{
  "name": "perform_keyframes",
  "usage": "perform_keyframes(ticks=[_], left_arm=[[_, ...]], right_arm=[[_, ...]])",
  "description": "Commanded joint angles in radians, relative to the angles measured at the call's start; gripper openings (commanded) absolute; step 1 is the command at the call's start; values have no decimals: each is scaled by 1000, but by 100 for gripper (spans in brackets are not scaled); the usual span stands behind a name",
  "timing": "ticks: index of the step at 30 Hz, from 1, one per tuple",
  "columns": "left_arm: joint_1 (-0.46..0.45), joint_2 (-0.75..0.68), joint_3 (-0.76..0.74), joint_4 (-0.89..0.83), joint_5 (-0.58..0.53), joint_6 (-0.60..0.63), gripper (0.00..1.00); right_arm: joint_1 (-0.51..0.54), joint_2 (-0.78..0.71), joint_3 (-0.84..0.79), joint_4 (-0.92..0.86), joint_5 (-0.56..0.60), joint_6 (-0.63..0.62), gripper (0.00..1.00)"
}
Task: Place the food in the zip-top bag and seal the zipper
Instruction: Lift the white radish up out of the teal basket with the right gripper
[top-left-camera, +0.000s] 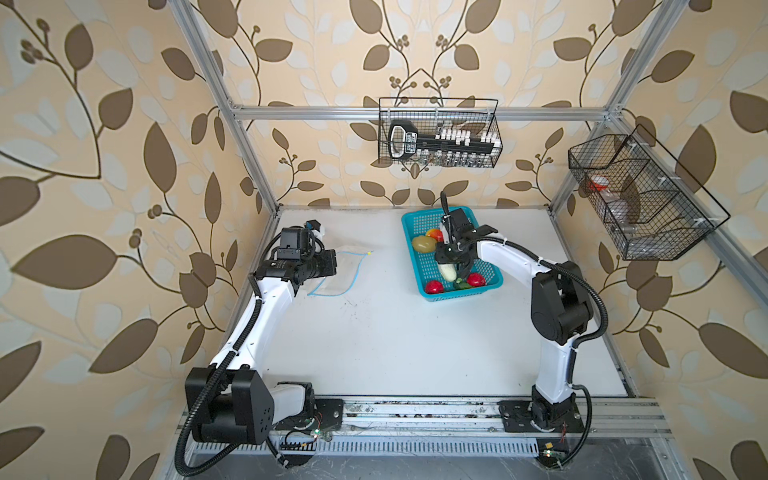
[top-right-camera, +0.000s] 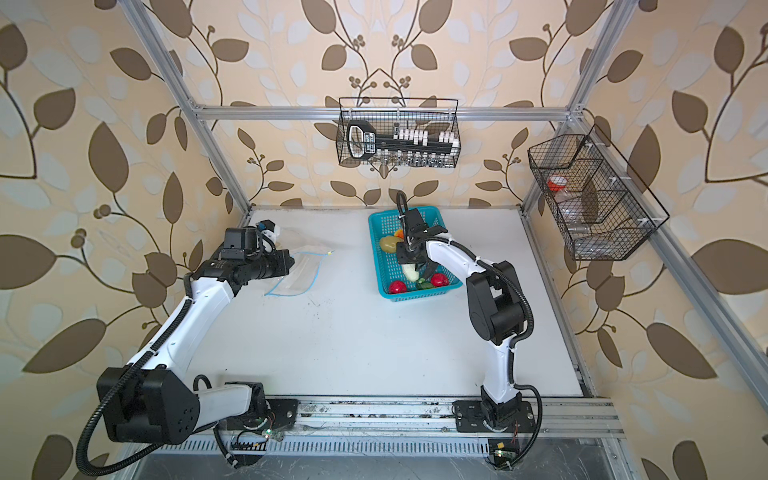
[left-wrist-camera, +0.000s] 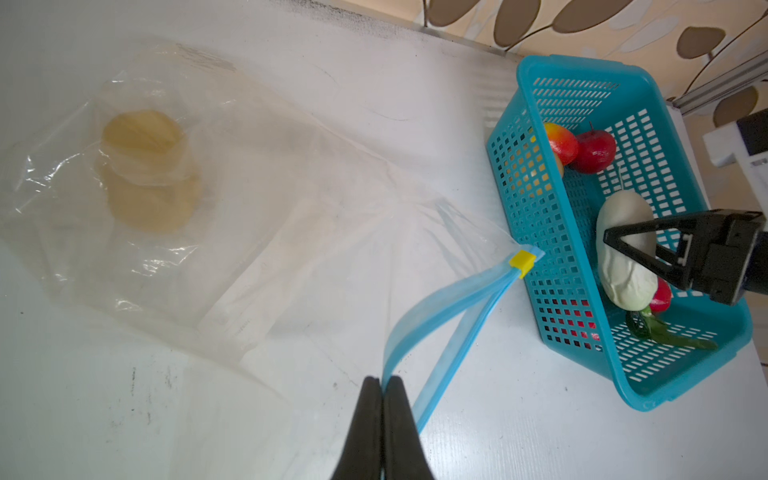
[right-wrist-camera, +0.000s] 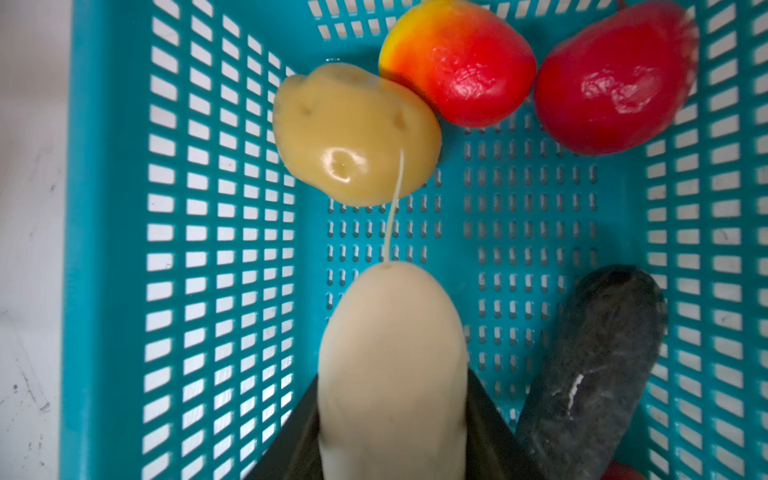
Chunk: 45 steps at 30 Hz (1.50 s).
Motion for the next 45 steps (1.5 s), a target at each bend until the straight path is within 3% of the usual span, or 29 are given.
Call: perform_keyframes(ticks=[1, 11, 22, 35, 45], left_arm=[[15, -7, -5, 17, 33, -18, 0], [18, 12, 17, -2, 24, -37, 0], [5, 66, 60, -51, -48, -103, 0], [-60, 126, 117, -131, -125, -131, 0], [-62, 235, 251, -238, -82, -207, 0]], right_arm=[[-7, -81, -52, 85, -18, 45, 36], [-34, -247, -215, 289, -79, 143, 34], [-37, -291, -277, 454, -163, 269, 33], [-38, -370, -347, 554, -137, 308, 32], [-37, -428, -388, 657, -131, 331, 32]])
